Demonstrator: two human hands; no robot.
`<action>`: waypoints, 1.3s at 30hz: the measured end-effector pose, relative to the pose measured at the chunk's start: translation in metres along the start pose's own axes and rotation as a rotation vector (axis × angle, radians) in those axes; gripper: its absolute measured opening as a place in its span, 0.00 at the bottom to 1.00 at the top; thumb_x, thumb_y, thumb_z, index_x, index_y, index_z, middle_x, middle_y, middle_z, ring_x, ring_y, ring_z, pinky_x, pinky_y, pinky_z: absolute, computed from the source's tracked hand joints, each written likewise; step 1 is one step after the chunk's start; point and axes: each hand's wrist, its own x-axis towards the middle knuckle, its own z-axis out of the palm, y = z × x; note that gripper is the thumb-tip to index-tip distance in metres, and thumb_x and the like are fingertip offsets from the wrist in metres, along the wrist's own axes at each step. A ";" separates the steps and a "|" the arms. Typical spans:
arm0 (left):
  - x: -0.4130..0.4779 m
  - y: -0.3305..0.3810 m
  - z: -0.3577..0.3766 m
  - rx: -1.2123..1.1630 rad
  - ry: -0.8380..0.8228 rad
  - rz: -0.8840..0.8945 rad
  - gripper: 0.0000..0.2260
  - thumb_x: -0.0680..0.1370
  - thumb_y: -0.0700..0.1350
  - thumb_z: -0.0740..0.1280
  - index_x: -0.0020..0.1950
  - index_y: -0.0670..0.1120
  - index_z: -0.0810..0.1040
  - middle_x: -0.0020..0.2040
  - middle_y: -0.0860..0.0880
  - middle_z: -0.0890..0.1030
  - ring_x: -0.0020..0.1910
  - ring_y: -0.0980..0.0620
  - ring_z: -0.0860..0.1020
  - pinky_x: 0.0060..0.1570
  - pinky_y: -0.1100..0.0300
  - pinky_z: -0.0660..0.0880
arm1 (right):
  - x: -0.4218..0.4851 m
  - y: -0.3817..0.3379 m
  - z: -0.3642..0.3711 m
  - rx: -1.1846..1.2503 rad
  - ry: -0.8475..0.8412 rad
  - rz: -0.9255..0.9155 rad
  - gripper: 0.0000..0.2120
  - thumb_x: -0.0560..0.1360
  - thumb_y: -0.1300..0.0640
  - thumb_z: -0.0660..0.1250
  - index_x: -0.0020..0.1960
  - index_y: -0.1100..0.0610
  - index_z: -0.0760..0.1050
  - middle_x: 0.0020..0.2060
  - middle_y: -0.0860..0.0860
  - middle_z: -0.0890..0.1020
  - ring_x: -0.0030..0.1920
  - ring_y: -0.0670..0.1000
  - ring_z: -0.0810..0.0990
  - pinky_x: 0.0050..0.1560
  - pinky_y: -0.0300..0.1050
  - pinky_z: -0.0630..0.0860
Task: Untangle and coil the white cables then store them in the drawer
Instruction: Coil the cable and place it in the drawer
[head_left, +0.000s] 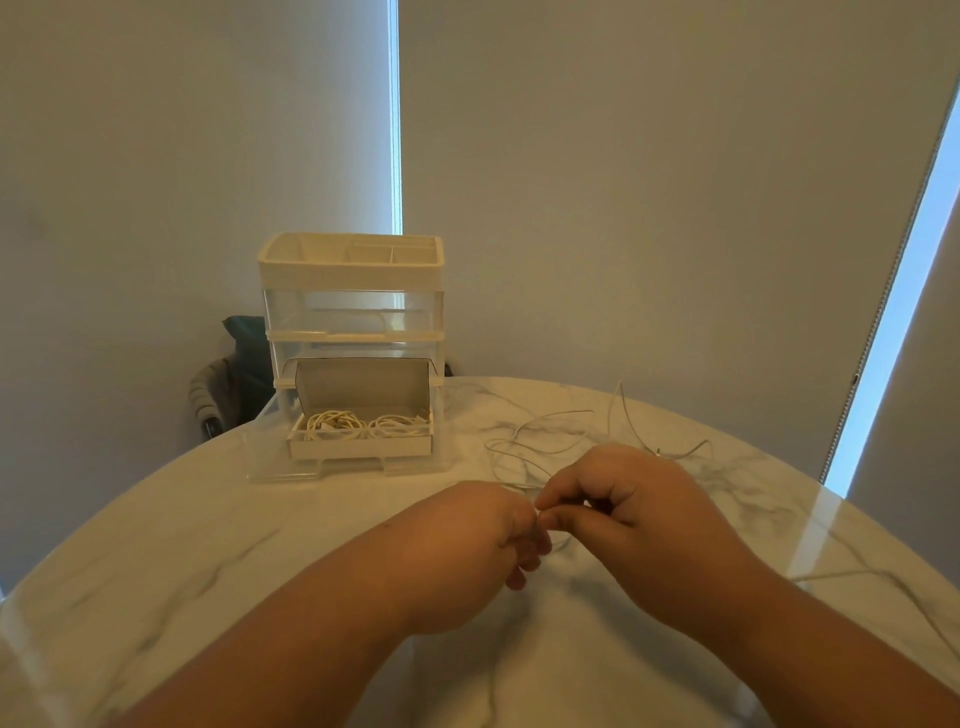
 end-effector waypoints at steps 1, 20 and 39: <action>-0.002 -0.001 0.000 -0.051 0.020 0.026 0.14 0.82 0.37 0.58 0.62 0.44 0.79 0.56 0.47 0.83 0.51 0.51 0.83 0.54 0.60 0.77 | 0.001 0.001 -0.001 0.019 0.015 0.013 0.10 0.74 0.54 0.73 0.40 0.39 0.81 0.38 0.38 0.81 0.48 0.41 0.78 0.45 0.29 0.71; -0.019 0.001 -0.017 -1.313 0.093 0.258 0.11 0.75 0.44 0.58 0.38 0.41 0.76 0.29 0.47 0.65 0.26 0.52 0.62 0.30 0.58 0.65 | 0.003 0.015 0.006 0.266 0.008 0.153 0.10 0.80 0.52 0.64 0.45 0.43 0.81 0.33 0.43 0.80 0.36 0.42 0.77 0.39 0.31 0.71; -0.015 -0.004 -0.025 -1.785 0.371 0.263 0.13 0.80 0.33 0.56 0.62 0.37 0.74 0.56 0.40 0.84 0.54 0.46 0.84 0.52 0.56 0.80 | -0.006 -0.024 0.023 0.206 -0.464 0.106 0.15 0.82 0.47 0.61 0.67 0.37 0.75 0.52 0.24 0.75 0.57 0.21 0.69 0.54 0.17 0.61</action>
